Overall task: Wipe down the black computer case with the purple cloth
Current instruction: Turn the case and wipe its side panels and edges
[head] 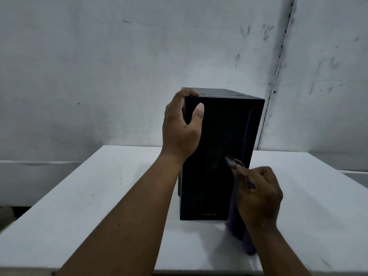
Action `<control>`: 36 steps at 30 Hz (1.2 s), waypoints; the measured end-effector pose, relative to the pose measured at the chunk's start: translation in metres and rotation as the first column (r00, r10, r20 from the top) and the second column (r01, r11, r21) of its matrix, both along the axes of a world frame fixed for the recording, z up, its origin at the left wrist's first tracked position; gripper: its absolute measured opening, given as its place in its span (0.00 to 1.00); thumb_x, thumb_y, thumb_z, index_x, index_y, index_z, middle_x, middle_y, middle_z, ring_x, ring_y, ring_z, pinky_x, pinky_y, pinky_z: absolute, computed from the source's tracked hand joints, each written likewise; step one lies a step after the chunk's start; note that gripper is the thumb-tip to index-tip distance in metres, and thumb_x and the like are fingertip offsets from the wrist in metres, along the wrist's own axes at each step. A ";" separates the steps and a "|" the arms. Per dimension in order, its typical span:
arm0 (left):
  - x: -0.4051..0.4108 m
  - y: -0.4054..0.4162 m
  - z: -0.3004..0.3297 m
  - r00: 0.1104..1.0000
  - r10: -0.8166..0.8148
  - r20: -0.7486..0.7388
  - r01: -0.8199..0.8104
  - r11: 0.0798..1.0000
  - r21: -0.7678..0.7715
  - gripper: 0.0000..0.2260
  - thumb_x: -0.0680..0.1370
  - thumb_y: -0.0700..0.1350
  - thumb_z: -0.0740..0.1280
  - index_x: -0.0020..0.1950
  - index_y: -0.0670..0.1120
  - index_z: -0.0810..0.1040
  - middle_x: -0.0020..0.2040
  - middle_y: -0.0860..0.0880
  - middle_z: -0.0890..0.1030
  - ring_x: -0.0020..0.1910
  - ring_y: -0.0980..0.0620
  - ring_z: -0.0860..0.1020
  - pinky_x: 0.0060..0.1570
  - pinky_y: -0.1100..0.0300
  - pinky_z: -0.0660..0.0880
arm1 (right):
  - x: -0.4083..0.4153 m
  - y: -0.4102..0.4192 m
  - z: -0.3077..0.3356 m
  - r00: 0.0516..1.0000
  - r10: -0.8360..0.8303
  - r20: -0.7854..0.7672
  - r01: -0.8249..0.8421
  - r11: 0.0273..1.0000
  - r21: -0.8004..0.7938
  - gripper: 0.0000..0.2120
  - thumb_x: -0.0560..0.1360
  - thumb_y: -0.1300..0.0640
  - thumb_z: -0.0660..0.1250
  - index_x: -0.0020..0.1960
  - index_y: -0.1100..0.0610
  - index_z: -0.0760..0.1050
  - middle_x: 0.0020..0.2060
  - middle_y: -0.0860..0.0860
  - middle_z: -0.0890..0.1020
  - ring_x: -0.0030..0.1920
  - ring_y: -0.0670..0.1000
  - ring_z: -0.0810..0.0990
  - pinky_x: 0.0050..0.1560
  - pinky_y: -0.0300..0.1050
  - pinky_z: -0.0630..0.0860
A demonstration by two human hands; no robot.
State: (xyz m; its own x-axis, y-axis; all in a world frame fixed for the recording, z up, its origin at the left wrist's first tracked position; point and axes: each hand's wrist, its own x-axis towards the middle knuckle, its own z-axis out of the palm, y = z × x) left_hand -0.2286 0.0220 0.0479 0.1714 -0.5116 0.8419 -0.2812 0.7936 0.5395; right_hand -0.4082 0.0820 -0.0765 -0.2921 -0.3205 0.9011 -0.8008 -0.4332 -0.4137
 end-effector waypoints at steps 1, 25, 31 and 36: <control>0.000 0.001 0.000 1.000 -0.001 0.003 0.001 1.000 0.002 0.09 0.82 0.48 0.65 0.62 0.53 0.75 0.61 0.59 0.79 0.64 0.51 0.77 0.64 0.48 0.76 | -0.001 -0.003 0.009 1.000 -0.013 0.015 0.013 1.000 -0.021 0.05 0.75 0.65 0.76 0.42 0.65 0.83 0.36 0.53 0.74 0.35 0.49 0.70 0.38 0.31 0.63; -0.001 0.004 0.000 1.000 0.025 0.009 -0.025 1.000 0.003 0.10 0.81 0.48 0.65 0.63 0.54 0.74 0.61 0.60 0.79 0.63 0.52 0.77 0.62 0.48 0.77 | 0.006 -0.006 0.024 0.994 -0.022 0.103 0.026 0.999 -0.040 0.02 0.75 0.65 0.76 0.46 0.65 0.84 0.39 0.54 0.78 0.37 0.47 0.71 0.43 0.21 0.65; -0.002 0.003 0.000 1.000 0.030 -0.002 -0.030 1.000 0.002 0.11 0.81 0.48 0.65 0.63 0.53 0.74 0.62 0.59 0.79 0.64 0.51 0.77 0.63 0.47 0.77 | 0.033 -0.001 -0.005 0.992 0.121 -0.044 -0.122 0.993 -0.009 0.11 0.81 0.57 0.70 0.43 0.62 0.83 0.39 0.51 0.75 0.37 0.44 0.69 0.41 0.22 0.64; -0.002 0.004 -0.001 1.000 0.029 0.007 -0.029 1.000 0.003 0.10 0.81 0.48 0.65 0.63 0.53 0.75 0.61 0.59 0.79 0.63 0.51 0.77 0.62 0.48 0.77 | 0.033 0.003 -0.024 0.972 0.139 -0.189 -0.121 0.987 0.103 0.07 0.80 0.56 0.72 0.47 0.58 0.86 0.41 0.50 0.78 0.35 0.46 0.74 0.37 0.28 0.65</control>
